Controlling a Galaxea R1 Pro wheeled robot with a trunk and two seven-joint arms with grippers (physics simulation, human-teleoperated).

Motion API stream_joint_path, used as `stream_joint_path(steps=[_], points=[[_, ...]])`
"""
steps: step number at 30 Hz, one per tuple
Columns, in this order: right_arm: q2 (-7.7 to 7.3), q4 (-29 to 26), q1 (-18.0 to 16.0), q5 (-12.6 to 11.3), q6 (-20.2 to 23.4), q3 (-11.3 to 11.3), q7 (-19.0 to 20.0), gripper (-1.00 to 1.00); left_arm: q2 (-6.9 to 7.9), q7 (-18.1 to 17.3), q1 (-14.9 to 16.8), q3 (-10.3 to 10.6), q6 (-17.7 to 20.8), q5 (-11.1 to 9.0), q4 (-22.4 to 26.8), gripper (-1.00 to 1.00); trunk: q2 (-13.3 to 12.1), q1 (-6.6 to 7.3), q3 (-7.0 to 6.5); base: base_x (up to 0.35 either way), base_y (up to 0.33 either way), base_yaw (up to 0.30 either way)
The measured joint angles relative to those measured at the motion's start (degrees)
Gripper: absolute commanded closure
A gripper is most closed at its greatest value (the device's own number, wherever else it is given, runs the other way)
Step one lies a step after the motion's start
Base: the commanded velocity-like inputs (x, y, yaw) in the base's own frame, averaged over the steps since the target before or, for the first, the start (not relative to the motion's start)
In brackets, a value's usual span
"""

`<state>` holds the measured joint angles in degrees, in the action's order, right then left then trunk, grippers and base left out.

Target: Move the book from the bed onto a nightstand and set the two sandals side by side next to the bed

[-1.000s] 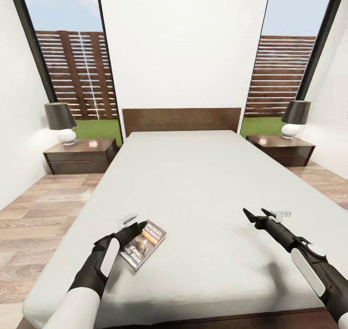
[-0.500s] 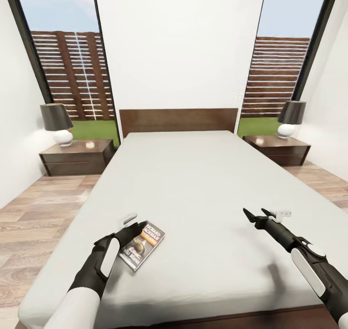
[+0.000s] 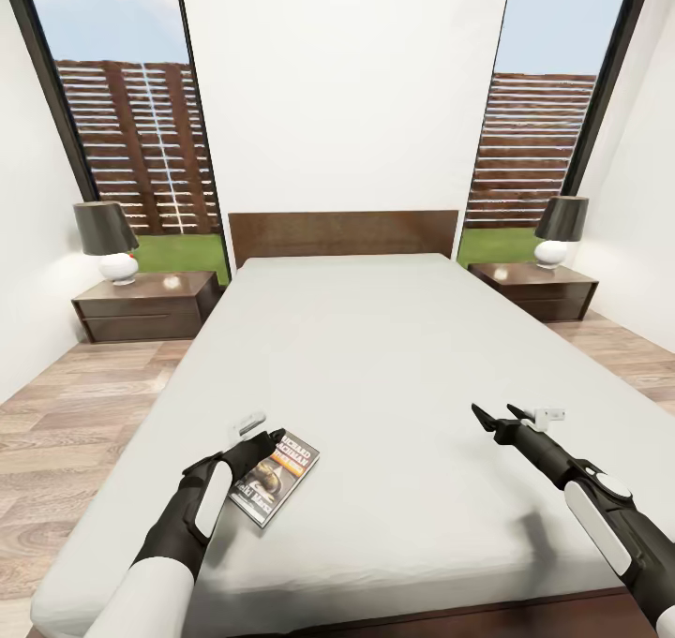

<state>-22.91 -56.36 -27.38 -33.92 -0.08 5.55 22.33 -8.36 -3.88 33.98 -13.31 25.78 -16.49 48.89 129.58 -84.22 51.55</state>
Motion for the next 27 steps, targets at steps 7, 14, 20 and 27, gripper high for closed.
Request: stream_joint_path(steps=[7, 14, 20, 27], points=[[-0.01, -0.01, 0.01, -0.02, 0.00, 0.01, 0.00, -1.00, -0.05, -0.02, 0.00, 0.00, -0.01, -0.01, -0.01, -1.00, 0.00, 0.00, -0.23, 0.000, 0.000, -0.135], [0.02, 0.00, 0.00, -0.04, 0.00, 0.03, 0.00, -1.00, -0.08, -0.01, 0.00, 0.00, 0.00, 0.04, 0.00, -1.00, 0.00, 0.00, -0.27, 0.000, 0.000, -0.027], [-0.01, -0.01, 0.01, -0.02, 0.00, 0.03, 0.00, -1.00, -0.09, -0.01, 0.01, 0.00, -0.02, 0.04, -0.01, -1.00, 0.00, 0.00, -0.27, 0.000, 0.000, -0.167], [-0.01, 0.00, 0.00, -0.02, 0.00, 0.00, 0.00, -1.00, -0.09, -0.02, 0.00, 0.00, 0.00, 0.01, 0.00, -1.00, 0.00, 0.00, -0.27, 0.000, 0.000, -0.028]])
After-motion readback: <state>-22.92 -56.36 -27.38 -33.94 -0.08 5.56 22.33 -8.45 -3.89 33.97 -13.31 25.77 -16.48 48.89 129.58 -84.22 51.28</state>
